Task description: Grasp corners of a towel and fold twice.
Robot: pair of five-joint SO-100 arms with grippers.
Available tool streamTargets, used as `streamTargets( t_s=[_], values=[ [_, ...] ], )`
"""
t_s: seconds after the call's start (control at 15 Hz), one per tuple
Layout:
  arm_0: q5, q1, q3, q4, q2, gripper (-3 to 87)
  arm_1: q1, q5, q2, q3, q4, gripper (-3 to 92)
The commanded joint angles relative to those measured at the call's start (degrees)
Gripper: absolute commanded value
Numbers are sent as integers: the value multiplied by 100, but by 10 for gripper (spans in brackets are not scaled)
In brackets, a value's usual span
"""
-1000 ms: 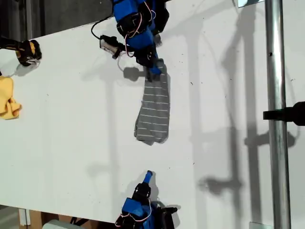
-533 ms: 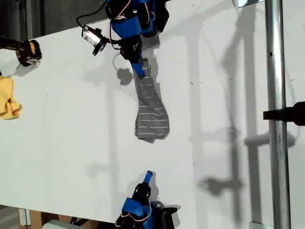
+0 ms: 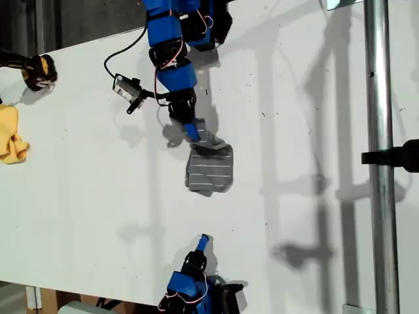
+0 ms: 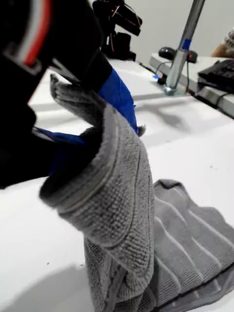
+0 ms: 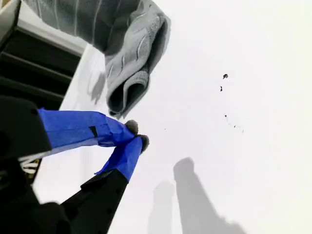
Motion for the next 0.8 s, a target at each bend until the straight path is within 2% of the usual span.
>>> streamTargets(
  t_s=[0.0, 0.47, 0.6, 0.67, 0.73],
  values=[
    [62, -70, 0, 9, 44, -15, -44, -229, -958, -1037, -404, 0],
    [88, -53, 0, 26, 44, -15, 360, -527, -3946, -2487, -1099, 0],
    [88, -62, 0, 35, 44, -15, 492, -562, -4737, -3173, -791, 19],
    [88, -53, 0, 35, 44, -15, 545, -598, -4983, -3577, -492, 84],
    [70, -53, 0, 35, 44, -15, 598, -694, -5098, -3841, -387, 106]
  ],
)
